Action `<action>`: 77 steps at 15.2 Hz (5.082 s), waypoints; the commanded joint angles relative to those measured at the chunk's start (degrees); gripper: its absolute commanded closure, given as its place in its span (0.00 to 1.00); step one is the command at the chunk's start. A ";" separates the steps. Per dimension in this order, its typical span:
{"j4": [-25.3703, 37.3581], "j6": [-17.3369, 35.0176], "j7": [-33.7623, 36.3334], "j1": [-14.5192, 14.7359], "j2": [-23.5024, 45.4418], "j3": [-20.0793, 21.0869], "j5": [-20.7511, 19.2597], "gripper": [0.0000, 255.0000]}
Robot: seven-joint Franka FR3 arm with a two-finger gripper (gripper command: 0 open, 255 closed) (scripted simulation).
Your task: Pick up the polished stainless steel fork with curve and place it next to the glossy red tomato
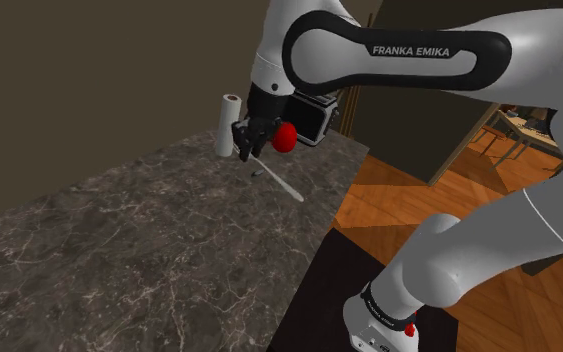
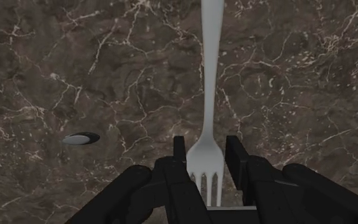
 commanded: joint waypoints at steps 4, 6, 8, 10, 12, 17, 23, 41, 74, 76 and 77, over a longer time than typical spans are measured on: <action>-4.39 0.04 -7.59 -2.16 -4.05 -5.50 -0.60 1.00; -5.57 -0.12 -10.45 -3.10 -5.26 -7.68 -1.13 1.00; -6.49 -0.26 -13.29 -4.10 -6.22 -9.87 -1.79 1.00; -7.16 -0.40 -16.12 -5.16 -6.92 -12.05 -2.54 1.00; -7.57 -0.51 -18.95 -6.27 -7.35 -14.22 -3.36 1.00; -7.45 -0.66 -26.01 -9.06 -7.26 -19.69 -5.50 1.00; -5.17 -0.65 -34.49 -12.17 -4.97 -26.24 -7.73 1.00; -10.71 10.56 -41.70 -14.34 0.68 -32.09 -8.66 1.00; -19.79 28.56 -44.11 -13.64 9.82 -33.84 -6.46 0.00; -19.79 28.56 -44.11 -13.64 9.82 -33.84 -6.46 0.00; -19.15 26.38 -43.68 -13.84 8.23 -33.67 -7.04 0.00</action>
